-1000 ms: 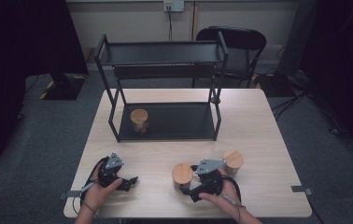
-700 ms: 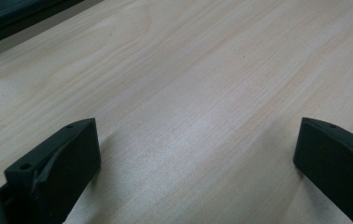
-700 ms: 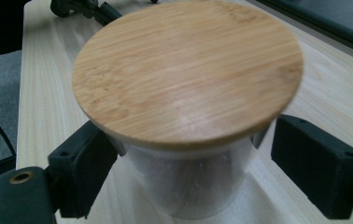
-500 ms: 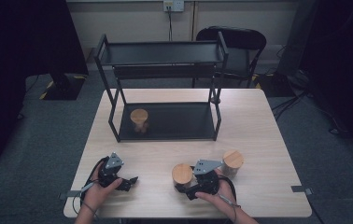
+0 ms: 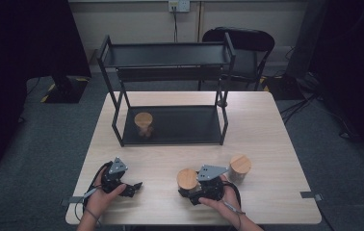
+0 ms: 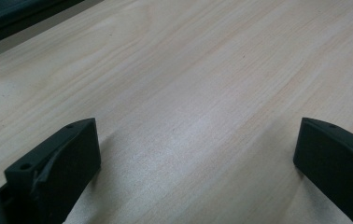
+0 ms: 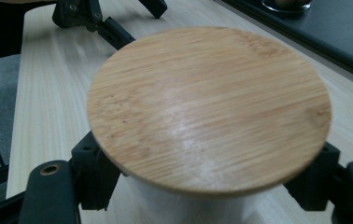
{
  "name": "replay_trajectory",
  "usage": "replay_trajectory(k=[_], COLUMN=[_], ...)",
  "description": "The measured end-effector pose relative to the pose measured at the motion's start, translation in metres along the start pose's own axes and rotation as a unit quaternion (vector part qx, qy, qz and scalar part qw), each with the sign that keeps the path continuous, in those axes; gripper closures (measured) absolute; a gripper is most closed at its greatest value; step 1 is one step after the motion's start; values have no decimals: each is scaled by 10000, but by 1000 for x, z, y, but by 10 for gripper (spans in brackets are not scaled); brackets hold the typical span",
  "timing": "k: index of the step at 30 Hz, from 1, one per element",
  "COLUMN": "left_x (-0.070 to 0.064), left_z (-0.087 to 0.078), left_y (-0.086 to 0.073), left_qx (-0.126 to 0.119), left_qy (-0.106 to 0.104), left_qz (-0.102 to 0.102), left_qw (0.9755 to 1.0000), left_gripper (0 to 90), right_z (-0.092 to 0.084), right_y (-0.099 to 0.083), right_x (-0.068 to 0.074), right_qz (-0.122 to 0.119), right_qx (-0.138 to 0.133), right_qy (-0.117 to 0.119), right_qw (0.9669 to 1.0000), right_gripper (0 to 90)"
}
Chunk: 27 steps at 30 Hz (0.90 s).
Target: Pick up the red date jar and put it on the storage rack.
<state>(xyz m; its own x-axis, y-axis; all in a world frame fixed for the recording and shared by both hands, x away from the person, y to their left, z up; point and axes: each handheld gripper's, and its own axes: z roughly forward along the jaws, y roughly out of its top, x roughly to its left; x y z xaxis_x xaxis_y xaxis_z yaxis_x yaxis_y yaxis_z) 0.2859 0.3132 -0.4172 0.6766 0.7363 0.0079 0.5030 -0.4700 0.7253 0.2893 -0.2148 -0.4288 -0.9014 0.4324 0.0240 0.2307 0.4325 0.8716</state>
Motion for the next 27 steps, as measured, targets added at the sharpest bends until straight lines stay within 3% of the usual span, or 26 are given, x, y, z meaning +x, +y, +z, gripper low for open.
replay_trajectory(k=[4, 15, 27], left_x=[0, 0, 0], left_z=[0, 0, 0], left_y=[0, 0, 0], left_qx=[-1, 0, -2], left_qy=[0, 0, 0], left_qz=[-6, -4, -5], left_qw=[10000, 10000, 10000], left_gripper=[2, 2, 2], right_z=[1, 4, 4], right_y=[1, 11, 28], right_x=[-3, -3, -7], right_qz=[65, 115, -43], right_qx=[-25, 121, 265], right_qy=[74, -30, -149], right_qw=[9999, 9999, 9995], right_gripper=[253, 254, 254])
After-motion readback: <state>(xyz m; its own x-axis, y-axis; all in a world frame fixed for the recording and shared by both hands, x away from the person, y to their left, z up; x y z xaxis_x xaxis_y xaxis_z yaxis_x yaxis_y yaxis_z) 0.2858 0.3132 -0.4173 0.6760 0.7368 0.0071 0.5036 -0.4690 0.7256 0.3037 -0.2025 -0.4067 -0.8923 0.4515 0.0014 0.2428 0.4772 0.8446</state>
